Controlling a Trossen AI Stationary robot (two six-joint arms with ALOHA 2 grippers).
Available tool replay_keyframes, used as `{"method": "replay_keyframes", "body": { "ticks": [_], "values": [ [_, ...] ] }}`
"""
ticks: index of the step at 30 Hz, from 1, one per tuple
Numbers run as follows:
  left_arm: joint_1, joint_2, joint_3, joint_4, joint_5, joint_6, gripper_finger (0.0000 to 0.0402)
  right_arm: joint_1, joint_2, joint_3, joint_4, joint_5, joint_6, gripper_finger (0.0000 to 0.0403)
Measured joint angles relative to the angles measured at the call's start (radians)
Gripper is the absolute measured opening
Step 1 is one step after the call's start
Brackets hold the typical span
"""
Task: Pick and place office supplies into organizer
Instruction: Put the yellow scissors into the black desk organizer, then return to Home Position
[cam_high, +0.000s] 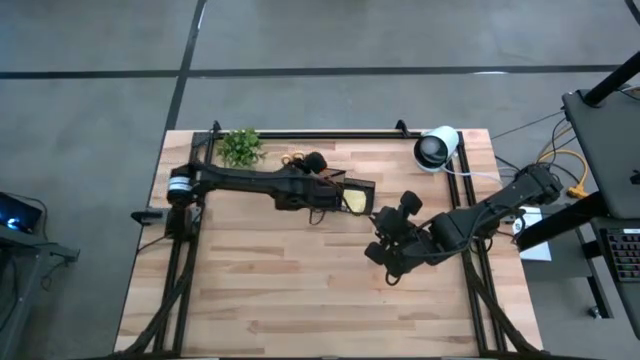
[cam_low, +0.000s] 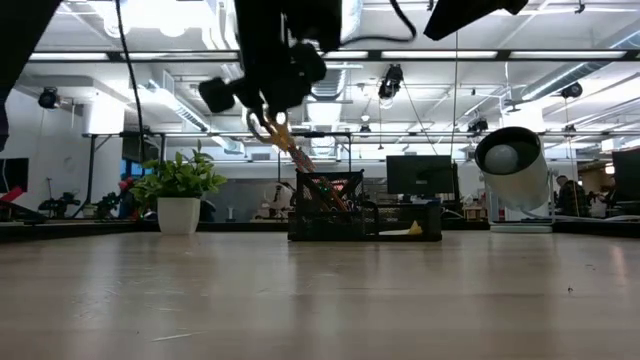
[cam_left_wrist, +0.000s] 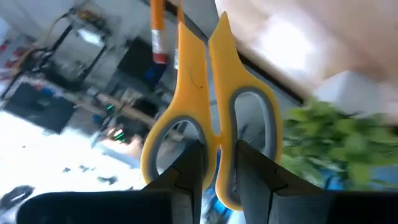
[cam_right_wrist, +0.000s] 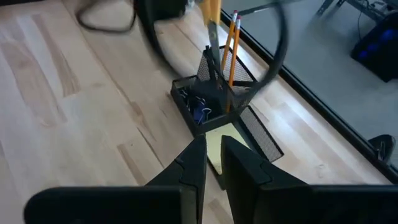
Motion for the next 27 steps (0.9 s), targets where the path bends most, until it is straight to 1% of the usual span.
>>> {"method": "replay_keyframes", "body": {
  "ticks": [3,9,13,18,20,22,25,27],
  "values": [
    [0.013,0.05,0.004,0.079,-0.084,0.026,0.0053,0.002,0.0,0.0,0.001,-0.002,0.0,0.0038],
    [0.015,0.129,0.052,0.102,-0.102,0.027,0.0055,0.014,0.0,0.0,0.002,-0.011,0.0,0.0038],
    [-0.002,0.169,0.051,0.18,-0.083,0.016,0.008,0.02,0.0,0.0,0.002,-0.012,0.0,0.0038],
    [-0.067,0.175,0.05,0.249,-0.08,0.008,0.0122,0.025,0.0,-0.002,0.0,-0.013,-0.012,0.0038],
    [-0.096,0.172,0.052,0.275,-0.077,-0.028,0.0135,0.025,0.0,-0.005,0.001,-0.012,-0.017,0.0038],
    [-0.127,0.164,0.056,0.272,-0.078,-0.097,0.0147,0.025,0.0,-0.007,-0.001,-0.011,-0.03,0.0038],
    [-0.181,0.135,0.056,0.249,-0.076,-0.248,0.016,0.028,0.0,-0.007,0.002,-0.011,-0.05,0.0038],
    [-0.225,0.102,0.053,0.204,-0.048,-0.366,0.0164,0.035,-0.002,-0.007,0.006,-0.011,-0.053,0.0038]
  ]
}}
